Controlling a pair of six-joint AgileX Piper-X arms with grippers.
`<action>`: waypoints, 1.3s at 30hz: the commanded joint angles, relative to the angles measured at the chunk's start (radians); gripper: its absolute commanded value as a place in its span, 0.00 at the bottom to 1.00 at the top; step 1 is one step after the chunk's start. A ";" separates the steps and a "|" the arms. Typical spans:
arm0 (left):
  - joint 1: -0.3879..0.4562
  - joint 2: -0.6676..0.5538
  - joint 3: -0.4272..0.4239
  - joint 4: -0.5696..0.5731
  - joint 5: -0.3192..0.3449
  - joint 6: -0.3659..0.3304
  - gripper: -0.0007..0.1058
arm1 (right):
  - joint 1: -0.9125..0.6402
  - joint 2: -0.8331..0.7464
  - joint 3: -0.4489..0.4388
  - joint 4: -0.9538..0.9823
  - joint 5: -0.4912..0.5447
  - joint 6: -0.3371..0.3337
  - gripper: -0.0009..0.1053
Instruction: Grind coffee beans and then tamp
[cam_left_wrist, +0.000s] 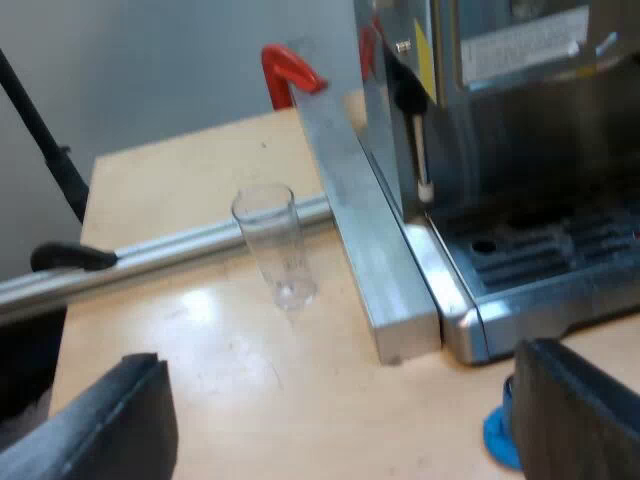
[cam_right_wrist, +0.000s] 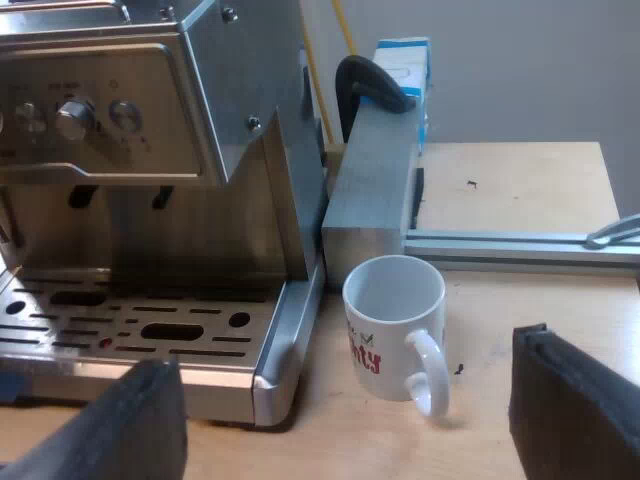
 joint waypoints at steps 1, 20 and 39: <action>0.007 -0.143 -0.008 0.113 -0.028 0.004 0.67 | 0.001 -0.040 0.016 -0.052 -0.024 -0.005 0.66; 0.007 -0.140 0.162 -0.219 -0.130 -0.046 0.67 | 0.001 -0.037 0.257 -0.277 -0.024 -0.007 0.66; 0.007 -0.138 0.338 -0.225 -0.122 -0.048 0.67 | 0.001 -0.035 0.403 -0.283 -0.020 -0.009 0.66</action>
